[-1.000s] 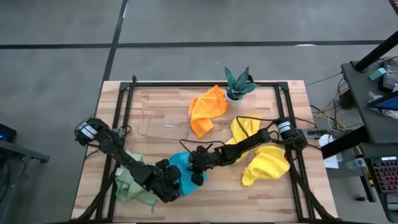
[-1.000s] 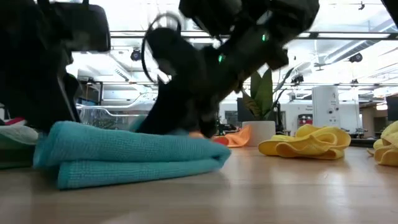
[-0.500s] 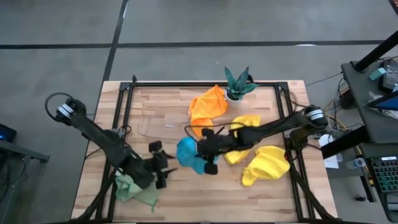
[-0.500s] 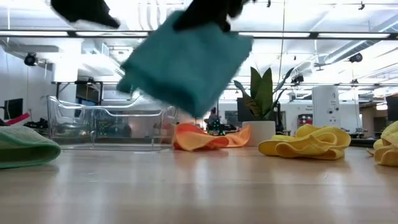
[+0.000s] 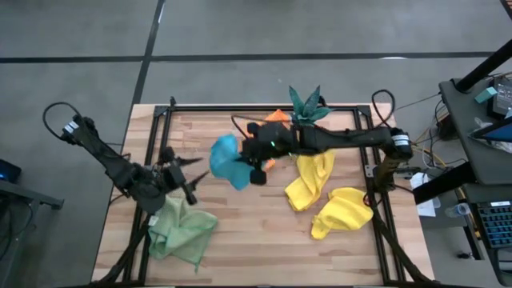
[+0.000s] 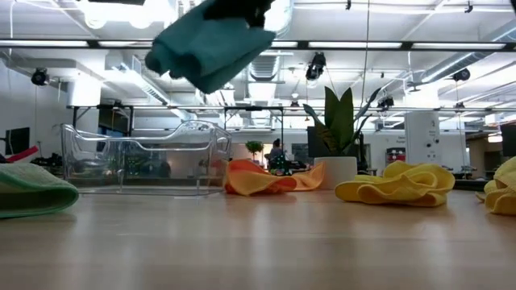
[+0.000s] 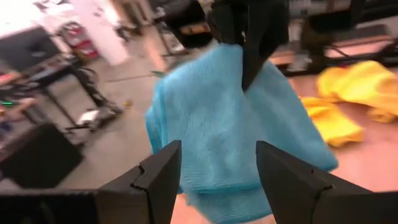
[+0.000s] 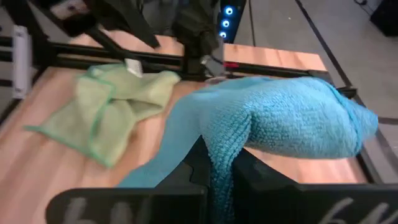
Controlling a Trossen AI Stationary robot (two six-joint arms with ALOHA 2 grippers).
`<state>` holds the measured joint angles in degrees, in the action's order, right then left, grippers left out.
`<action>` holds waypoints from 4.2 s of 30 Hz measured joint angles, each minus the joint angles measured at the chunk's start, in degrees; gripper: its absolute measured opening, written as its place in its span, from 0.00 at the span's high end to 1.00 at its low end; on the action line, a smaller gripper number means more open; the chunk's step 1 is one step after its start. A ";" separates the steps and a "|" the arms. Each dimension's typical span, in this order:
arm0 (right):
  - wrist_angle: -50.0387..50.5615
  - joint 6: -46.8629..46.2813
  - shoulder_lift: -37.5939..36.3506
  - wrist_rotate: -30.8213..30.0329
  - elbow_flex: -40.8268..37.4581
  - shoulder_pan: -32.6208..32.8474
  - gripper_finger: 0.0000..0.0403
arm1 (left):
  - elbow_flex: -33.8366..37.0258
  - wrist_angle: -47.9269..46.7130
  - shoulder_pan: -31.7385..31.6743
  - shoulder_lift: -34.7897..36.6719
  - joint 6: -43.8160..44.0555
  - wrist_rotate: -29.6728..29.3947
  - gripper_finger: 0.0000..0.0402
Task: Fold microfiber towels
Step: Put the blue microfiber cloth into the transparent bin
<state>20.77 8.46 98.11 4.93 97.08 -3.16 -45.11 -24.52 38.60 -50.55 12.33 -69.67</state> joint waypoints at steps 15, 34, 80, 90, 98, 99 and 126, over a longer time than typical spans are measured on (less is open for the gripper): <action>-0.05 5.86 22.44 23.68 21.12 -11.79 0.98 | 8.13 0.00 -0.01 10.42 -1.12 -20.07 0.52; 16.00 23.04 38.90 32.62 37.36 -11.67 0.98 | 8.80 -0.10 -0.01 11.71 -2.55 -20.42 0.52; 33.44 23.66 25.07 4.21 37.34 -8.81 0.72 | 8.28 0.04 -0.81 9.15 -0.89 -12.44 0.55; 45.28 22.65 18.92 4.04 30.91 0.03 0.97 | 7.83 9.80 -8.53 4.63 0.73 10.90 0.78; 29.38 22.17 6.32 4.02 8.27 4.09 0.98 | 6.47 16.27 -9.63 -6.05 9.77 13.90 0.96; 26.19 22.21 4.58 3.99 4.81 4.29 0.98 | 6.29 17.02 -9.64 -7.25 10.76 15.03 0.97; -18.83 13.03 -28.29 3.95 -45.69 4.29 0.98 | 1.28 -6.03 -48.25 -16.24 12.64 51.95 1.00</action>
<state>1.95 21.50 69.82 8.89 51.39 1.13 -43.83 -30.56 -9.65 -66.80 24.96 -17.71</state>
